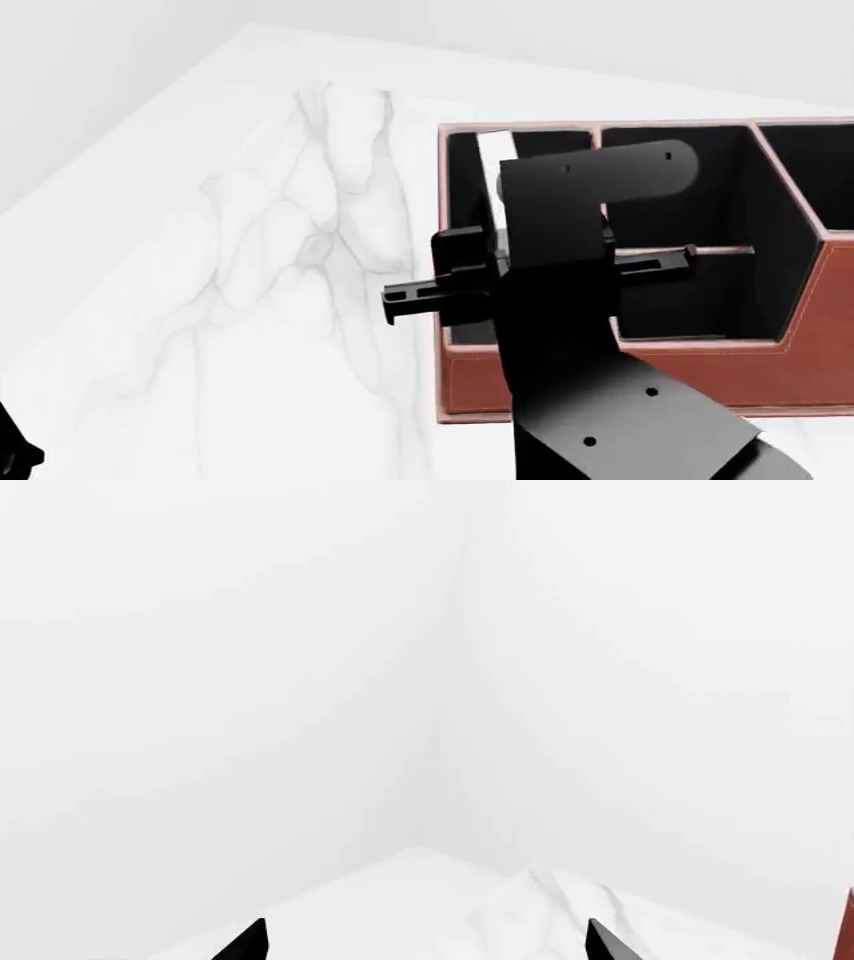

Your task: Pick up the book and place it in the left compartment of the caddy.

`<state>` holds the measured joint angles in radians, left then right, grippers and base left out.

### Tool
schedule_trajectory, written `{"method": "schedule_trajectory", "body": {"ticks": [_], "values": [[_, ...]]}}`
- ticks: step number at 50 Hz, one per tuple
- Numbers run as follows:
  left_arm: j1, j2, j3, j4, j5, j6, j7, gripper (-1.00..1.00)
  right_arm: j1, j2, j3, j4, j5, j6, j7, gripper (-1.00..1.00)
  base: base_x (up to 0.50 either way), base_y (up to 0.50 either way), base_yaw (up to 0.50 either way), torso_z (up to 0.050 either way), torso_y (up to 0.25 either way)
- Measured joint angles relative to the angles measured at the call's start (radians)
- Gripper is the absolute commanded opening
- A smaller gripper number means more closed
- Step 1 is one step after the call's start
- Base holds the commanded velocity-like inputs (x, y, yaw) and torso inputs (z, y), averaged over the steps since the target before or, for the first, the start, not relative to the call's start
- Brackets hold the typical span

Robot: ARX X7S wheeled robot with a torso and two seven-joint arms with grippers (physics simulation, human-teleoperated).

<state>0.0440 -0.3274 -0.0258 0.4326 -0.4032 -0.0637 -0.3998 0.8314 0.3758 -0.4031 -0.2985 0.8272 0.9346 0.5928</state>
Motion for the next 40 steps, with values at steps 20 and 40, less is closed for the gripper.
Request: {"method": "schedule_trajectory", "body": {"ticks": [20, 40], "values": [[-0.012, -0.013, -0.005, 0.0, -0.018, -0.012, -0.007, 1.0, 0.043, -0.043, -0.092, 0.261, -0.152, -0.197, -0.099, -1.0, 0.0, 0.0, 0.0, 0.0, 0.002], [0.0, -0.012, -0.005, 0.005, 0.01, 0.027, -0.018, 1.0, 0.066, -0.075, -0.131, 0.431, -0.216, -0.329, -0.168, -1.0, 0.0, 0.0, 0.0, 0.0, -0.082]]}}
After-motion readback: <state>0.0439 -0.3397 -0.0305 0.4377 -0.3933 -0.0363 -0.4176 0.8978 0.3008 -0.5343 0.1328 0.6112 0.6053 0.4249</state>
